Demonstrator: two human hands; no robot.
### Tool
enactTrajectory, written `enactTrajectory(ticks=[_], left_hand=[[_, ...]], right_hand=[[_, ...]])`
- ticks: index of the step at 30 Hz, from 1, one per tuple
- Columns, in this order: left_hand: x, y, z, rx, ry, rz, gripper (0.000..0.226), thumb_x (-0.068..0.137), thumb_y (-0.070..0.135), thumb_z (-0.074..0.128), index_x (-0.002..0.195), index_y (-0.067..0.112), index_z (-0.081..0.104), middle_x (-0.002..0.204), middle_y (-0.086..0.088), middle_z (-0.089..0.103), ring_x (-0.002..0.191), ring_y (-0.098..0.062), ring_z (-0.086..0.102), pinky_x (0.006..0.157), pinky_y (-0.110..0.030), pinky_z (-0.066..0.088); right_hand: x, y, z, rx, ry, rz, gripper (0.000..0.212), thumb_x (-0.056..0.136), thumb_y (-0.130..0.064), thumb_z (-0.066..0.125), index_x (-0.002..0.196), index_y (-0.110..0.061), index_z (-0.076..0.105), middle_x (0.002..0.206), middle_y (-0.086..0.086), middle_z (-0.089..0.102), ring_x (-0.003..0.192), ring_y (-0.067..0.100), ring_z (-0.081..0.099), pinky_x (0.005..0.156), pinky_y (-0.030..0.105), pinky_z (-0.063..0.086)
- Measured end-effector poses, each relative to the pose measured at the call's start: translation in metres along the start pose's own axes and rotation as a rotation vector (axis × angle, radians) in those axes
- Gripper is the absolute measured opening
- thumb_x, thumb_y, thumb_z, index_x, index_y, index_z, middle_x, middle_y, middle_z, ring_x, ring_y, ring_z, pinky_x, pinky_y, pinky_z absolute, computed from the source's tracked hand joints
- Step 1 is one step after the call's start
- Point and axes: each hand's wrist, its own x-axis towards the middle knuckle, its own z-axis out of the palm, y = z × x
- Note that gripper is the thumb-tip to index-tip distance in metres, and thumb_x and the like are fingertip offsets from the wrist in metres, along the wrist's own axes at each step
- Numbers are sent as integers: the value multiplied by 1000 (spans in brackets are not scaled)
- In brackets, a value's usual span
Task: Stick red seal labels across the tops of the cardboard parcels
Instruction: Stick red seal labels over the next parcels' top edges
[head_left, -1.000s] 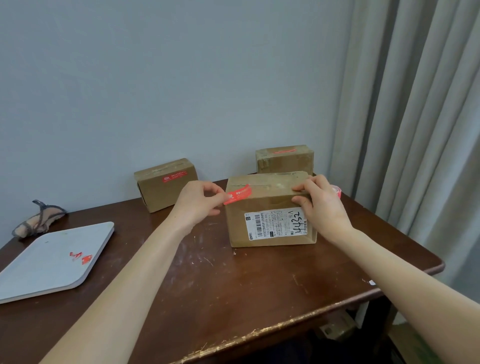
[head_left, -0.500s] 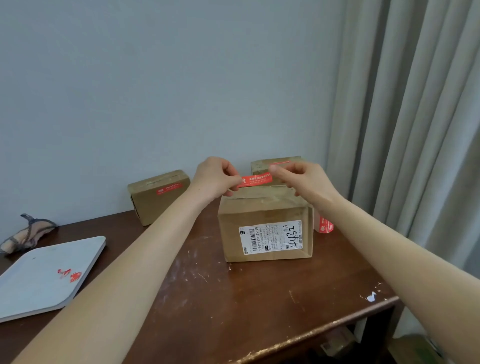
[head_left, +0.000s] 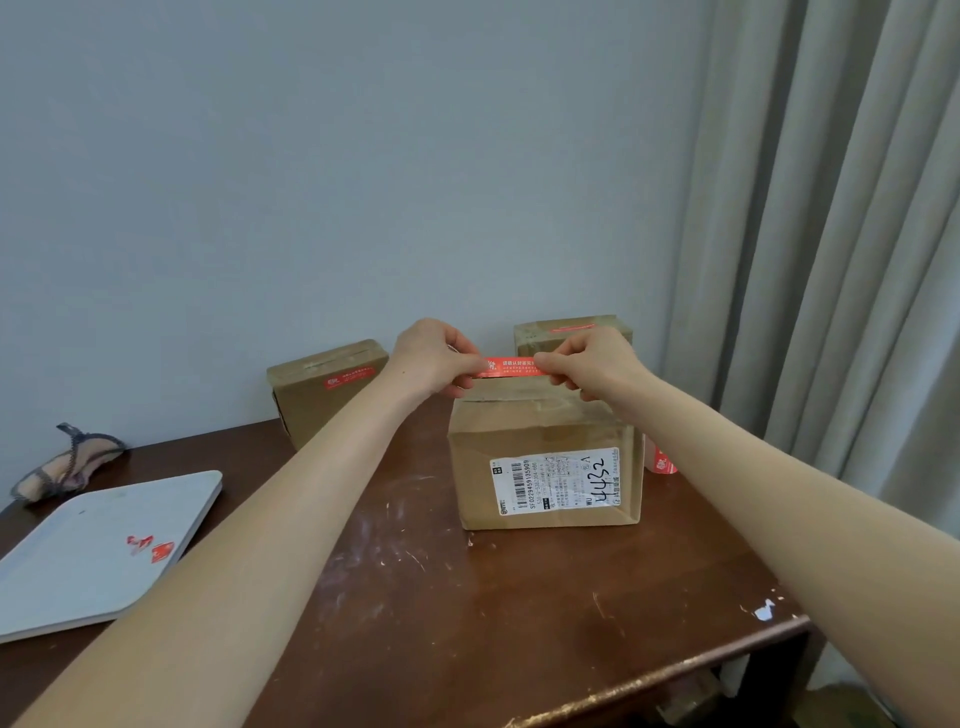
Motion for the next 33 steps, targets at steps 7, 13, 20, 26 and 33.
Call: enactTrajectory(ticks=[7,13,20,26,33], left_hand=[[8,-13,4,2,-26,-119,38,78,6,74,110,9,53,83,-15,68,57,-16,60,48,-21,55],[11,-24,11,153,-15,-48,37,84,13,68,118,9,53,80,-9,65,49,-16,54,53,-25,46],[13,-27,17,319,41,19,35,84,21,68,116,13,54,101,-9,67,48,-12,57,59,-24,48],[11,-28,18,381,57,46,32,84,19,65,114,15,55,106,-7,65,45,-11,56,59,-25,49],[5,-25,21,453,55,76,32,85,15,60,116,14,55,113,-7,61,93,-28,62,84,-37,51]], right_hand=[[10,2,10,-292,-20,-34,28,83,-29,70,83,-1,74,65,0,64,62,13,54,66,29,51],[17,5,18,-429,-56,5,42,76,-40,72,94,-2,73,76,4,69,75,22,65,79,41,56],[18,5,20,-498,-67,24,34,74,-43,69,85,-11,71,75,2,68,74,20,65,74,39,56],[17,6,22,-524,-71,31,30,74,-43,68,78,-13,69,72,1,66,72,21,64,69,36,52],[18,4,24,-573,-79,36,27,73,-41,66,67,-15,61,67,1,61,68,24,61,67,35,49]])
